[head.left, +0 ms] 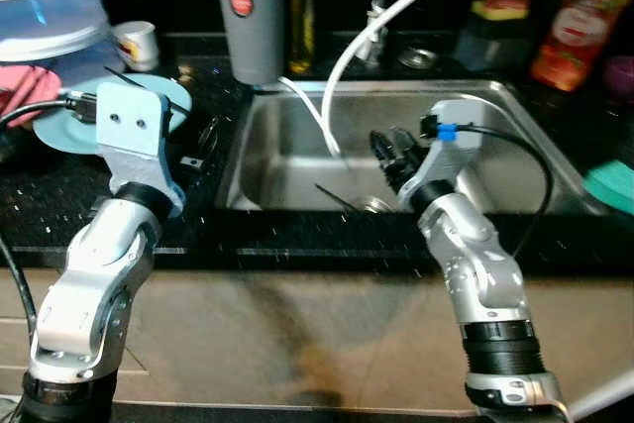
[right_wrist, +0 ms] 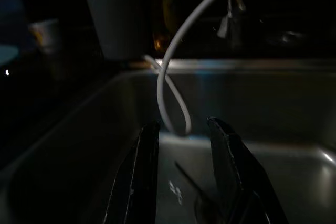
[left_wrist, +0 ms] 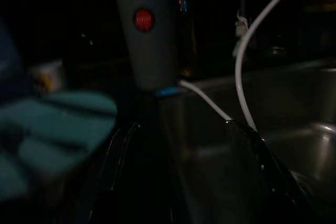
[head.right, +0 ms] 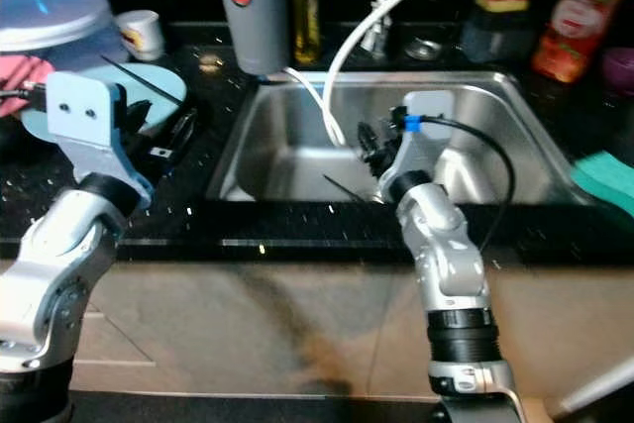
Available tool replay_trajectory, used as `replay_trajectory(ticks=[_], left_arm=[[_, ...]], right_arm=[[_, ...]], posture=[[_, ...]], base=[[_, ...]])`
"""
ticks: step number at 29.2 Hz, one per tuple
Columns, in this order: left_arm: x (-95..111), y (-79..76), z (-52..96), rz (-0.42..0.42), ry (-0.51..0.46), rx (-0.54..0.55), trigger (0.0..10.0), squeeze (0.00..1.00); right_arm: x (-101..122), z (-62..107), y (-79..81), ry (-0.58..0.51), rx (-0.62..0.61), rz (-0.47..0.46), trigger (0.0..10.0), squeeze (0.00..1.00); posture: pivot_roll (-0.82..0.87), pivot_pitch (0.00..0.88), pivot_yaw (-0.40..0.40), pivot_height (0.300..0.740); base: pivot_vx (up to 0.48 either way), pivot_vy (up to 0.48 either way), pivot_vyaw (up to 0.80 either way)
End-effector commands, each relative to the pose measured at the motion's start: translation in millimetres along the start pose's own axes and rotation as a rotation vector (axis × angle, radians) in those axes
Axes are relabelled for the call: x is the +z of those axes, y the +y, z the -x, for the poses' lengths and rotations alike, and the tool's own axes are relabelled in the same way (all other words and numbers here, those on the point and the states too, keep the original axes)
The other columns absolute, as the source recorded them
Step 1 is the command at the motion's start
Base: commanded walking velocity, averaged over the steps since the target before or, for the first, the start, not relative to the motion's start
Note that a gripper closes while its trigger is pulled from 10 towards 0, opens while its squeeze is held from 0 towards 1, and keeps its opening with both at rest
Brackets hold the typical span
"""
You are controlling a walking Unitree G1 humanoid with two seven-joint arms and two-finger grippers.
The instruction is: Kitchen organization
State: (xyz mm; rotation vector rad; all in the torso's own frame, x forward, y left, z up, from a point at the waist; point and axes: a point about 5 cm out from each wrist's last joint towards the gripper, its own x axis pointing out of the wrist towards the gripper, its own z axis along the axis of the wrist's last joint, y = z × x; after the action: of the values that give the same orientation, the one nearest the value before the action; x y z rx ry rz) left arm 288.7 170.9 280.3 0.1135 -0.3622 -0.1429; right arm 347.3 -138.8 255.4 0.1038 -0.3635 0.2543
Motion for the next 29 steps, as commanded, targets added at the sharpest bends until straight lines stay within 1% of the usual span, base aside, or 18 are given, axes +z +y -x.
replay_trajectory(ticks=[1, 6, 8, 9, 10, 12, 13, 14, 16, 17, 19, 20, 21, 23, 24, 27, 28, 29], left_arm=[[-3, 3.0, 3.1, -0.006, 0.016, 0.015, 10.0, 0.0], [-4, 4.6, 5.0, 0.012, 0.021, 0.023, 10.0, 0.0], [-9, 6.0, 6.9, 0.076, 0.05, 0.051, 10.0, 0.0], [-9, 6.0, 6.9, 0.076, 0.05, 0.051, 10.0, 0.0], [-14, 6.9, 9.1, 0.112, 0.072, 0.071, 10.0, 0.0], [-14, 6.9, 9.1, 0.112, 0.072, 0.071, 10.0, 0.0], [-20, 7.5, 12.3, 0.149, 0.104, 0.087, 10.0, 0.0], [-20, 7.5, 12.3, 0.149, 0.104, 0.087, 10.0, 0.0], [-35, 7.4, 21.2, 0.188, 0.19, 0.125, 10.0, 0.0], [-35, 7.4, 21.2, 0.188, 0.19, 0.125, 10.0, 0.0], [-46, 5.8, 27.5, 0.171, 0.253, 0.158, 10.0, 0.0], [-46, 5.8, 27.5, 0.171, 0.253, 0.158, 10.0, 0.0], [-51, 4.7, 30.0, 0.183, 0.294, 0.178, 10.0, 0.0], [-54, 5.3, 31.4, 0.174, 0.327, 0.201, 10.0, 0.0], [-53, 6.6, 31.4, 0.161, 0.332, 0.217, 10.0, 0.0], [-46, 10.9, 28.5, 0.168, 0.226, 0.243, 10.0, 0.0], [-44, 13.9, 28.3, 0.176, 0.187, 0.267, 10.0, 0.0], [-44, 13.9, 28.3, 0.176, 0.187, 0.267, 10.0, 0.0]], right_arm=[[-1, 0.1, 7.0, 0.007, 0.021, -0.018, 10.0, 0.0], [-1, -0.3, 8.5, 0.011, 0.025, -0.023, 10.0, 0.0], [-1, -0.5, 9.2, 0.013, 0.028, -0.025, 10.0, 0.0], [-1, -0.5, 9.2, 0.013, 0.028, -0.025, 10.0, 0.0], [-1, -0.6, 10.0, 0.015, 0.031, -0.027, 10.0, 0.0], [-1, -0.6, 10.0, 0.015, 0.031, -0.027, 10.0, 0.0], [-1, -0.5, 10.9, 0.017, 0.033, -0.03, 10.0, 0.0], [-1, -0.5, 10.9, 0.017, 0.033, -0.03, 10.0, 0.0], [-2, -0.2, 12.7, 0.023, 0.039, -0.034, 10.0, 0.0], [-2, -0.2, 12.7, 0.023, 0.039, -0.034, 10.0, 0.0], [-2, -0.1, 13.9, 0.028, 0.042, -0.035, 10.0, 0.0], [-2, -0.1, 13.9, 0.028, 0.042, -0.035, 10.0, 0.0], [-3, -0.1, 14.5, 0.031, 0.044, -0.038, 10.0, 0.0], [-5, 0.0, 16.2, 0.039, 0.052, -0.04, 10.0, 0.0], [-6, 0.1, 17.0, 0.043, 0.055, -0.042, 10.0, 0.0], [-8, 0.8, 19.1, 0.053, 0.063, -0.046, 10.0, 0.0], [-9, 1.3, 20.0, 0.057, 0.065, -0.048, 10.0, 0.0], [-9, 1.3, 20.0, 0.057, 0.065, -0.048, 10.0, 0.0]], posture=[[0.04, 0.091, 0.01, 0.74], [0.04, 0.093, 0.004, 0.74], [0.04, 0.095, 0.002, 0.74], [0.04, 0.095, 0.002, 0.74], [0.04, 0.095, 0.002, 0.74], [0.04, 0.095, 0.002, 0.74], [0.04, 0.097, -0.001, 0.74], [0.04, 0.097, -0.001, 0.74], [0.04, 0.099, -0.003, 0.74], [0.04, 0.099, -0.003, 0.74], [0.04, 0.099, -0.003, 0.74], [0.04, 0.099, -0.003, 0.74], [0.05, 0.103, -0.009, 0.74], [0.05, 0.106, -0.014, 0.74], [0.05, 0.107, -0.015, 0.74], [0.05, 0.105, -0.016, 0.74], [0.05, 0.106, -0.015, 0.74], [0.05, 0.106, -0.015, 0.74]], base=[[-0.319, 0.0, 0.0], [-0.28, 0.0, 0.0], [0.0, 0.0, 0.0], [0.0, 0.0, 0.0], [0.0, 0.0, 0.0], [0.0, 0.0, 0.0], [0.0, 0.0, 0.0], [0.0, 0.0, 0.0], [0.0, 0.0, 0.0], [0.0, 0.0, 0.0], [0.0, 0.0, 0.0], [0.0, 0.0, 0.0], [0.0, 0.0, 0.0], [0.0, 0.0, 0.0], [0.0, 0.0, 0.0], [0.0, 0.0, 0.0], [0.0, 0.0, 0.0], [0.0, 0.0, 0.0]])
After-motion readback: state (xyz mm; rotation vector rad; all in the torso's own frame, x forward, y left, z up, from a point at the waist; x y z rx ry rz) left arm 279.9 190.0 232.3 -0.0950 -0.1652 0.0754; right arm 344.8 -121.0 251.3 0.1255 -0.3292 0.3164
